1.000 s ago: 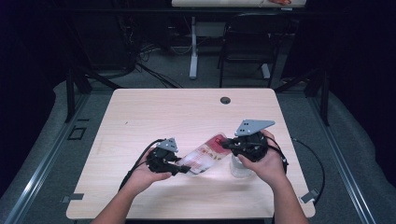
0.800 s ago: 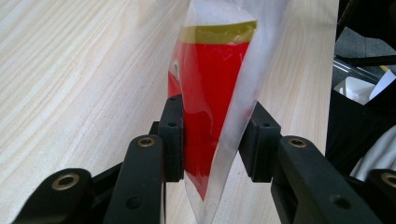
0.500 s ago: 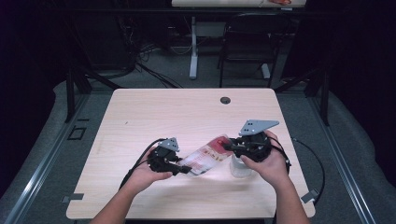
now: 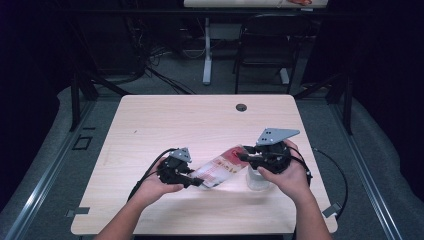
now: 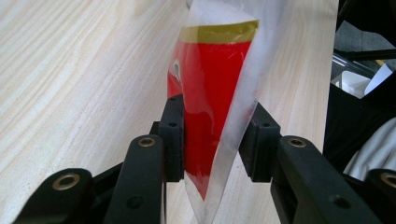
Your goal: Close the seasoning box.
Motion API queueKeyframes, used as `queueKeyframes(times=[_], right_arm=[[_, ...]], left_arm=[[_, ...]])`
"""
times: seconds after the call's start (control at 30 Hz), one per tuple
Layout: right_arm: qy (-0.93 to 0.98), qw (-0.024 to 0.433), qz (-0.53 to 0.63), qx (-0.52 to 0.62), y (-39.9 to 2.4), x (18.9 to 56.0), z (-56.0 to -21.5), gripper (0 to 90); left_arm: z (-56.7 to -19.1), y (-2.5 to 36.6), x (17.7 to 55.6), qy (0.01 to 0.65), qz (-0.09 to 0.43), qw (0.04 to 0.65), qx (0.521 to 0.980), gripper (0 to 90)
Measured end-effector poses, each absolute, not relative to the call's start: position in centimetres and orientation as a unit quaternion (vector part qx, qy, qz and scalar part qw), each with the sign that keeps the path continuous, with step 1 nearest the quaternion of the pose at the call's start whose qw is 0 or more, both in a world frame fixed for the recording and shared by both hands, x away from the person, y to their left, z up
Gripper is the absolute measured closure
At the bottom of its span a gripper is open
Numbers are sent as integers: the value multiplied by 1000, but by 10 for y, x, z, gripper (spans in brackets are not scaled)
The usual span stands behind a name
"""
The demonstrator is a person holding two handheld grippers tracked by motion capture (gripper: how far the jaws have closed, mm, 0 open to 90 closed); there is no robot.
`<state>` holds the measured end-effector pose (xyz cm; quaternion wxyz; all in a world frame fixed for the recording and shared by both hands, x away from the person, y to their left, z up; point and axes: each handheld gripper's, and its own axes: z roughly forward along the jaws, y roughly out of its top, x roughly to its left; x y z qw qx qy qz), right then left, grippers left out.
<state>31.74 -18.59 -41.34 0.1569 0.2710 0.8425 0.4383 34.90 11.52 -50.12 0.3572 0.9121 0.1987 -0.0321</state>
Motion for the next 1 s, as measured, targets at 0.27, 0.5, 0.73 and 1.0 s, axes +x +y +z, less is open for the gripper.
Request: queueKeyframes(times=[0.27, 0.5, 0.73, 1.0], right_arm=[[828, 153, 469, 267, -188, 315, -408, 721], [826, 169, 466, 270, -187, 314, -407, 786], [826, 180, 460, 271, -188, 312, -406, 884], [829, 181, 451, 276, -192, 312, -407, 898]], left_arm=[[-501, 117, 349, 200, -30, 355, 913, 660], [-499, 118, 349, 198, -29, 351, 915, 660], [-493, 120, 350, 199, -32, 360, 911, 661], [-487, 122, 350, 200, -28, 360, 911, 663]])
